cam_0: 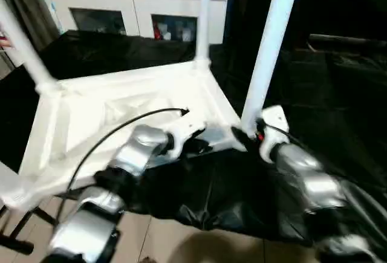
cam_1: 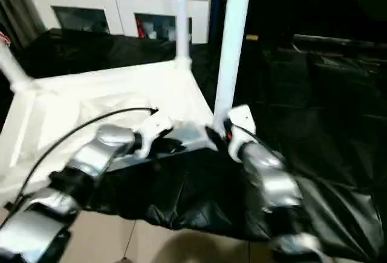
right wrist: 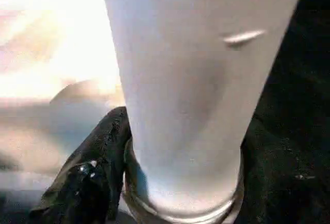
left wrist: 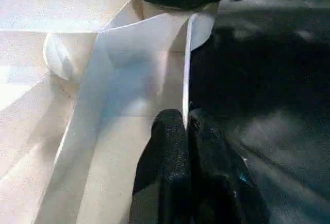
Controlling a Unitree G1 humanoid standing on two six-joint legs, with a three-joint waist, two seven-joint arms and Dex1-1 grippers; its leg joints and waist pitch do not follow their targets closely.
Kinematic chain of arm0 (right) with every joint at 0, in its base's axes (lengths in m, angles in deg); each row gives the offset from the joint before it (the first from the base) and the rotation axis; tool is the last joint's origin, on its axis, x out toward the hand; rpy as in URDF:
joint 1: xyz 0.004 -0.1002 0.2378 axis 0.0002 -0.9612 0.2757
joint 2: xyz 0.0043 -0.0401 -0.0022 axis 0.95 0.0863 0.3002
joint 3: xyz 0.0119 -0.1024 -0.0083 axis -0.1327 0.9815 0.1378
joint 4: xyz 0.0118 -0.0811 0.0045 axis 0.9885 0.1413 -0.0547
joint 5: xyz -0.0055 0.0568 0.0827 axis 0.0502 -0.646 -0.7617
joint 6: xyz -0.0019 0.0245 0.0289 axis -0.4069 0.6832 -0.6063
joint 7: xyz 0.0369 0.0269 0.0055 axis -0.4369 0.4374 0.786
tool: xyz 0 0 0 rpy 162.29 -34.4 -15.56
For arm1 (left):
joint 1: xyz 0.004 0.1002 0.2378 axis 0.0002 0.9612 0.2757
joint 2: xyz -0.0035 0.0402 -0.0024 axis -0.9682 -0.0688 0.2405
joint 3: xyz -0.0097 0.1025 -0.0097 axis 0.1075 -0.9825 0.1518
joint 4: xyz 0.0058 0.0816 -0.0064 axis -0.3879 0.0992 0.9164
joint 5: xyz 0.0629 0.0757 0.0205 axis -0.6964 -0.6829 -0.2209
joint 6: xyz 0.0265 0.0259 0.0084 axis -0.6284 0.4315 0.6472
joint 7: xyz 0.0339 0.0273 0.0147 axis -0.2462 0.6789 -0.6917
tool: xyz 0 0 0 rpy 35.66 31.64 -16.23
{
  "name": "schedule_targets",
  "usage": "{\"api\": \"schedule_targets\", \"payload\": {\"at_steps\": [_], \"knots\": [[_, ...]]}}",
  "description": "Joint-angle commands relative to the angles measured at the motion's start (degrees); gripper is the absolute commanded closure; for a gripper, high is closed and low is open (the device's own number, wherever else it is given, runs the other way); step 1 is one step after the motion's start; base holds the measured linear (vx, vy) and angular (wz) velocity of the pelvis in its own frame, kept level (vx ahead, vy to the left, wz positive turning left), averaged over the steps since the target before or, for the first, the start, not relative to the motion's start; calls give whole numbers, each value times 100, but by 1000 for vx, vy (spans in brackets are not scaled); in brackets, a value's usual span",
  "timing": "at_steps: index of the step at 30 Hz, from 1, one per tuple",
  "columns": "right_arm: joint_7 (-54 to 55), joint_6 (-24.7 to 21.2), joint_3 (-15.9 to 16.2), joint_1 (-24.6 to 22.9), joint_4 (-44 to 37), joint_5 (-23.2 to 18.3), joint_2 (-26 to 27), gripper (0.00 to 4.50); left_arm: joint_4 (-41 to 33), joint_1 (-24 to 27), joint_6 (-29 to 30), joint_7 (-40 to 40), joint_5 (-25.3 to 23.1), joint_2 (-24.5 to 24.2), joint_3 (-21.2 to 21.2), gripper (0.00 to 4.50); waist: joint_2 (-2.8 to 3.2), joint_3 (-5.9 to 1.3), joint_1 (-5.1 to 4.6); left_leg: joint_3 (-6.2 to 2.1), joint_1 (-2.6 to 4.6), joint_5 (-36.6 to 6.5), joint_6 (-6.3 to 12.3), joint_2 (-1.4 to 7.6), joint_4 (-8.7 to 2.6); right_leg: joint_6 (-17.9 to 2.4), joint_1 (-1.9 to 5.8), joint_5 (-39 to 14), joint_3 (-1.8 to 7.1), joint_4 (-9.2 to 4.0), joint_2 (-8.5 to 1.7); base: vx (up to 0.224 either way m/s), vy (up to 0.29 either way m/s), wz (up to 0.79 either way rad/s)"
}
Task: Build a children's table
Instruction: Rotate leg to tighten
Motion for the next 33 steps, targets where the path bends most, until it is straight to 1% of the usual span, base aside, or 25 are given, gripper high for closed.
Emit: {"api": "schedule_targets", "payload": {"at_steps": [1,2,3,4,5,7,8,9,10,11,13,14,15,16,17,18,19,23,24,25,27,28,30,31,33], "knots": [[-160,38,611,18,397,-33,664,178,-40,-117,-165,-392,6,470,-138,450,-44,-304,12,-6,31,-1438,-54,50,-460,-956,244,-1568,197,-540,-257,0,0,0],[-176,51,622,19,394,-24,666,178,-42,-117,-171,-390,5,471,-140,450,-41,-309,19,-9,19,-1414,-48,49,-462,-955,257,-1501,192,-530,-252,0,0,0],[-361,172,727,26,348,56,669,122,-70,-103,-235,-349,-8,469,-158,450,-42,-316,24,-6,19,-1377,-36,48,-458,-956,262,-1404,193,-525,-246,0,0,0],[-688,308,790,-24,226,59,578,108,-154,-48,-360,-209,-13,386,-186,450,-60,-330,32,-3,7,-1233,50,50,-451,-982,289,-1085,194,-499,-245,0,0,0],[-974,315,749,-94,109,-62,467,108,-233,15,-431,-50,8,280,-191,450,-81,-334,29,1,-10,-1145,90,45,-447,-992,304,-964,192,-490,-241,0,0,0],[-1200,297,719,-156,-3,-149,360,102,-302,76,-544,136,36,183,-192,450,-80,-332,38,2,-32,-1013,203,46,-438,-1028,323,-753,191,-469,-250,0,0,0],[-1305,300,715,-182,-59,-172,295,70,-344,109,-576,245,61,132,-189,450,-102,-342,40,5,-33,-904,259,44,-429,-1058,334,-639,188,-452,-249,0,0,0],[-1464,332,725,-203,-100,-157,155,61,-403,163,-634,409,88,29,-184,450,-111,-336,35,14,-26,-869,300,48,-427,-1093,326,-604,190,-457,-248,0,0,0],[-1890,402,811,-253,-176,-147,-185,61,-589,293,-657,814,196,-191,-191,450,-107,-339,40,13,-27,-858,328,51,-423,-1122,335,-616,188,-452,-255,0,0,0],[-1910,401,813,-256,-181,-150,-198,54,-596,298,-660,830,200,-200,-192,450,-142,-337,36,20,-30,-854,345,52,-423,-1123,339,-634,187,-454,-253,0,0,0],[-2426,395,865,-309,-280,-207,-519,31,-763,416,-750,1214,283,-423,-211,450,-113,-330,39,21,-20,-891,392,77,-426,-1163,319,-735,196,-455,-265,0,0,0],[-2828,412,894,-348,-376,-260,-747,31,-831,471,-760,1415,321,-568,-199,450,-117,-327,38,30,-10,-902,395,76,-426,-1181,301,-745,196,-463,-253,0,0,0],[-3133,428,897,-377,-454,-293,-903,31,-857,503,-812,1540,341,-674,-179,450,-152,-335,62,28,-1,-893,416,84,-421,-1228,316,-727,189,-441,-258,0,0,0],[-3401,415,900,-409,-536,-338,-1045,31,-898,538,-829,1679,383,-765,-160,450,-127,-327,71,34,-4,-878,452,96,-418,-1251,300,-641,198,-436,-255,0,0,0],[-3401,415,900,-409,-536,-338,-1045,31,-898,538,-829,1679,383,-765,-160,450,-127,-326,75,35,-4,-871,463,100,-420,-1267,301,-584,197,-428,-254,0,0,0],[-3874,382,929,-455,-670,-428,-1276,31,-970,589,-841,1983,509,-905,-115,450,-147,-324,87,36,1,-862,471,95,-418,-1280,304,-571,192,-428,-253,0,0,0],[-4090,372,964,-476,-720,-451,-1392,31,-997,600,-843,2104,566,-967,-84,450,-144,-327,100,38,-3,-840,493,104,-413,-1321,300,-492,194,-407,-254,0,0,0],[-5082,423,1252,-555,-877,-513,-1879,31,-1076,612,-753,2820,841,-1276,18,450,-144,-328,151,50,3,-815,552,107,-393,-1399,305,-425,182,-383,-251,0,0,0],[-5170,421,1290,-555,-888,-526,-1919,31,-1064,604,-746,2872,849,-1308,24,450,-147,-326,157,53,2,-805,559,113,-393,-1413,303,-422,187,-380,-258,0,0,0],[-5228,432,1321,-548,-887,-526,-1941,55,-1036,590,-754,2909,850,-1331,27,450,-139,-319,164,52,0,-850,548,115,-396,-1415,292,-506,185,-388,-263,0,0,0],[-5356,460,1386,-521,-865,-507,-1990,64,-963,553,-768,3088,875,-1402,21,450,-131,-322,185,48,17,-885,492,122,-402,-1420,282,-614,186,-396,-274,0,0,0],[-5441,469,1407,-503,-852,-503,-2012,80,-920,531,-813,3172,887,-1442,9,450,-126,-319,186,44,11,-915,456,121,-406,-1419,281,-625,182,-397,-265,0,0,0],[-5522,491,1429,-468,-829,-489,-2026,93,-872,494,-823,3274,915,-1477,0,450,-103,-323,192,37,11,-943,421,121,-406,-1434,286,-586,183,-389,-269,0,0,0],[-5568,492,1433,-451,-821,-484,-2030,93,-852,473,-828,3323,921,-1488,-7,450,-108,-324,192,38,6,-939,412,116,-405,-1444,292,-544,181,-386,-267,0,0,0],[-5597,511,1439,-432,-807,-474,-2030,118,-828,451,-834,3352,923,-1491,-8,450,-109,-328,197,37,11,-927,400,118,-405,-1459,291,-499,180,-382,-266,0,0,0]]}}
